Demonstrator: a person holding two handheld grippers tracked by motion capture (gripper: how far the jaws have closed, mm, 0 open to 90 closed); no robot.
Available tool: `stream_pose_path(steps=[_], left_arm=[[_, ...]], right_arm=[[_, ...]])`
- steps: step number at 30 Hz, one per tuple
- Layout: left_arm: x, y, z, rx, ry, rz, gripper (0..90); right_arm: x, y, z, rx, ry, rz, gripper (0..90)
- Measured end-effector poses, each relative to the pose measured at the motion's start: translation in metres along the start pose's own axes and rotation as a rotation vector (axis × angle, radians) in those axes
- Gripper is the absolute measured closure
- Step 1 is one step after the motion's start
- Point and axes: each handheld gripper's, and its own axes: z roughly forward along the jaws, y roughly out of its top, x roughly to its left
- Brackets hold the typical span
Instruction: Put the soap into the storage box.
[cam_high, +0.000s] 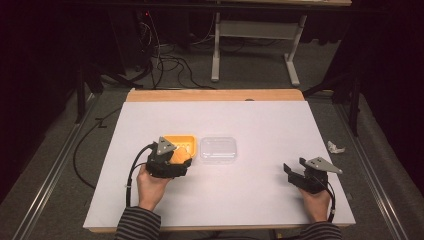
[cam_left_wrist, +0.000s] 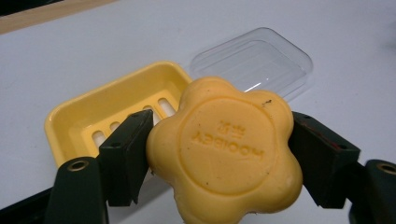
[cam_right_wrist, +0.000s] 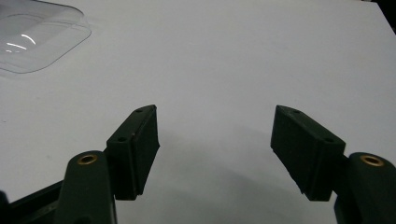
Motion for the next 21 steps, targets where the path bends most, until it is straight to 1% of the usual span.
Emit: stream_pose_path(steps=[3, 6, 10, 12, 13, 15, 21], left_arm=[[0.004, 0.003, 0.000, 0.000, -0.018, -0.021, 27.3], [0.005, 0.005, 0.000, -0.002, -0.011, -0.015, 27.3], [0.012, 0.008, 0.002, -0.018, -0.027, -0.041, 27.3], [0.014, 0.009, 0.003, -0.014, -0.027, -0.043, 27.3], [0.016, 0.009, 0.005, -0.008, -0.027, -0.052, 27.3], [0.018, 0.009, 0.006, -0.006, -0.023, -0.057, 27.3], [0.024, 0.010, 0.007, -0.017, -0.015, -0.078, 27.3]], right_arm=[[0.000, 0.000, 0.000, -0.002, -0.002, 0.001, 32.7], [0.000, 0.000, 0.000, 0.000, -0.001, -0.001, 32.8], [0.000, 0.000, 0.001, 0.006, -0.003, -0.004, 32.8], [0.000, 0.000, 0.000, 0.002, -0.005, -0.001, 32.8], [0.000, 0.000, 0.000, 0.001, -0.005, 0.000, 32.8], [0.000, 0.000, 0.000, 0.001, -0.004, 0.002, 32.7], [0.000, 0.000, 0.000, 0.004, -0.001, -0.004, 32.8]])
